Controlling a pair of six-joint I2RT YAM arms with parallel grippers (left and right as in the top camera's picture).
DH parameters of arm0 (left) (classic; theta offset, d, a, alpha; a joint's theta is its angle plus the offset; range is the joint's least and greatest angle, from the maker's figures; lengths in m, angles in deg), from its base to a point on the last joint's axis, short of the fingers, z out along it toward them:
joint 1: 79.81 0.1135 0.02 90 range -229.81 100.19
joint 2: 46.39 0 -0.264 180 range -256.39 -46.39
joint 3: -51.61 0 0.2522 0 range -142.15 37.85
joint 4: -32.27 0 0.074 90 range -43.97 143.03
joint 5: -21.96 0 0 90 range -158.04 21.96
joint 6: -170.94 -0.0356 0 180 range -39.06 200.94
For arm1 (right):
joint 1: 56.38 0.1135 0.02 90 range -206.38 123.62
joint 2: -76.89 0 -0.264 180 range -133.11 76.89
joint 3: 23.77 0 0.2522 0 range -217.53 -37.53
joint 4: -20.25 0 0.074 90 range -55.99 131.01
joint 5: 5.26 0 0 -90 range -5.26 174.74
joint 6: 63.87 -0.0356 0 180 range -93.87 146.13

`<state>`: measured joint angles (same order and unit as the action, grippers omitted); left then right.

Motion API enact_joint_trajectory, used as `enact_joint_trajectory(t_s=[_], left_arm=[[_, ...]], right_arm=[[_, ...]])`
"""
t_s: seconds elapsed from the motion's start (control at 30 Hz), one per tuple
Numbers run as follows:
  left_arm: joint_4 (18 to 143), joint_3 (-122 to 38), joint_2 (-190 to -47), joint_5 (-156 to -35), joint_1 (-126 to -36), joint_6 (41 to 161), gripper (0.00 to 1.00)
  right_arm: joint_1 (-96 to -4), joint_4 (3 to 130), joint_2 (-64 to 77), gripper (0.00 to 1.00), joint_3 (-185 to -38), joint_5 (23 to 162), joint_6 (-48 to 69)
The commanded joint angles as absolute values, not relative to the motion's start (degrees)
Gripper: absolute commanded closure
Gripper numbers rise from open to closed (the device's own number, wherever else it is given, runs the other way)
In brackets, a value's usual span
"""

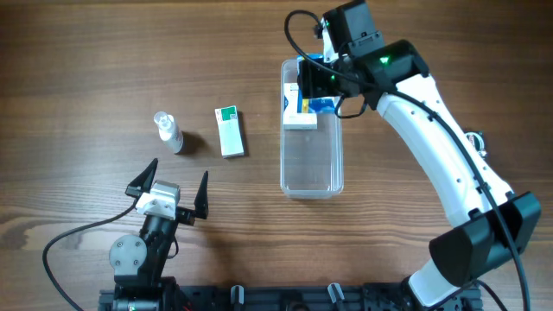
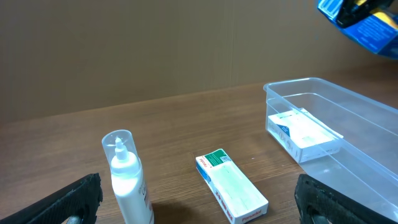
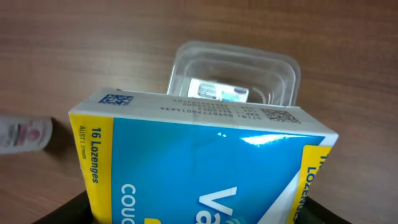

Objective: Pack container
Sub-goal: 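Carry the VapoDrops box into the container on top of the pack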

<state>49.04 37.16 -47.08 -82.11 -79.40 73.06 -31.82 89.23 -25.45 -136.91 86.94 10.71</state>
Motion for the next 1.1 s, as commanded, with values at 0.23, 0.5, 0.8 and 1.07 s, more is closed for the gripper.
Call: enact_joint_trajectory(t_s=[0.23, 0.5, 0.8, 1.07], left_arm=[[49.1, 37.5, -46.8, -82.6, -79.1, 73.0, 0.00], [49.1, 37.5, -46.8, -82.6, -79.1, 73.0, 0.00], [49.1, 37.5, -46.8, -82.6, -79.1, 73.0, 0.00], [49.1, 37.5, -46.8, -82.6, -79.1, 73.0, 0.00]], right_arm=[[-31.9, 85.6, -35.7, 0.25, -137.9, 84.3, 8.1], [-31.9, 82.8, -40.0, 0.24, -137.9, 84.3, 8.0], [-31.9, 81.3, -43.6, 0.20, -137.9, 81.5, 7.9], [-31.6, 80.9, -43.7, 0.21, -137.9, 82.4, 6.6]])
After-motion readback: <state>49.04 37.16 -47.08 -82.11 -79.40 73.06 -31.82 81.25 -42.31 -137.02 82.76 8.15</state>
